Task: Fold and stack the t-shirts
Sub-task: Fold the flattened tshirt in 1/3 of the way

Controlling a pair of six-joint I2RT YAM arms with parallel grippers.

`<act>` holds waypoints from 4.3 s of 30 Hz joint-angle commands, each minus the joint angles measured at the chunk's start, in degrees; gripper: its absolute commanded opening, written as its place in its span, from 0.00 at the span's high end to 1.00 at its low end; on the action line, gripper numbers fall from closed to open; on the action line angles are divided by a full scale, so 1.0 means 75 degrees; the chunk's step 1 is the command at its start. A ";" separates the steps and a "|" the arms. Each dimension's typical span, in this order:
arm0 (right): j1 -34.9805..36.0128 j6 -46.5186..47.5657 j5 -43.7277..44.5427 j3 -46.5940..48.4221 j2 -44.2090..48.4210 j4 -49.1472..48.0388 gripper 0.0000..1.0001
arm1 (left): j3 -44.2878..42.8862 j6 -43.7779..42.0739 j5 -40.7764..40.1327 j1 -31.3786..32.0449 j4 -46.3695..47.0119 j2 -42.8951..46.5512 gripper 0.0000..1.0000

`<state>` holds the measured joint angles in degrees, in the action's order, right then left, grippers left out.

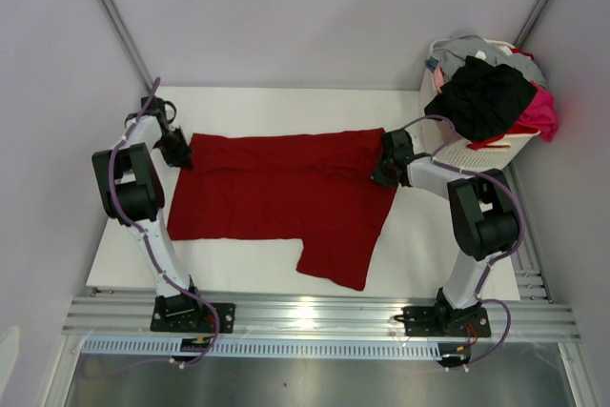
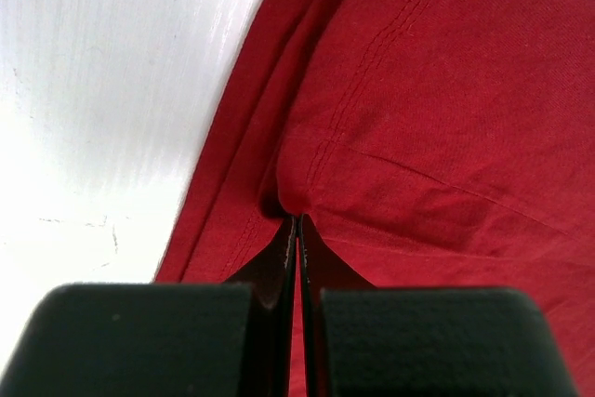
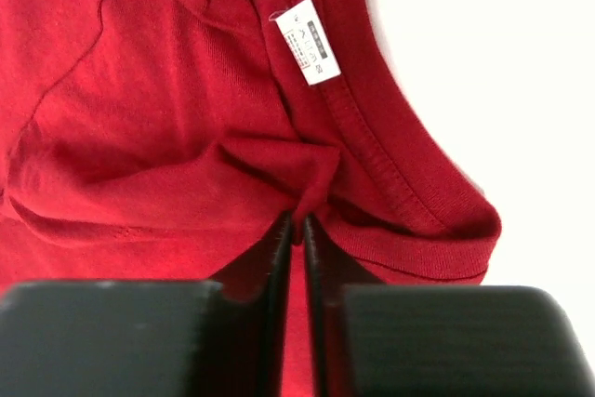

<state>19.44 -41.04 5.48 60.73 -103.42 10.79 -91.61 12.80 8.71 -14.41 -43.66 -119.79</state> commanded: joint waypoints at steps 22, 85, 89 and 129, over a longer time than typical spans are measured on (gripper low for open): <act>-0.0014 0.2553 0.0969 0.2028 0.0827 0.1363 1.00 | -0.1906 -0.0523 0.0293 -0.0270 -0.0811 0.1006 1.00; -0.0811 0.2647 -0.0308 0.3890 -0.1456 0.1726 0.15 | -0.3077 -0.0687 0.0046 0.0199 -0.0472 -0.0833 0.40; -0.0799 0.2577 -0.0016 0.4347 -0.2287 0.1667 0.20 | -0.3183 -0.0687 0.0011 0.0188 -0.0519 -0.0962 0.44; -0.0694 0.3410 -0.0086 0.3601 0.0555 0.2604 0.01 | -0.1288 -0.0570 -0.0141 -0.0105 -0.0648 0.2207 0.22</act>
<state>14.06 -15.99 4.73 90.52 -109.67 27.62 -105.62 7.46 9.17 -13.85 -48.84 -116.18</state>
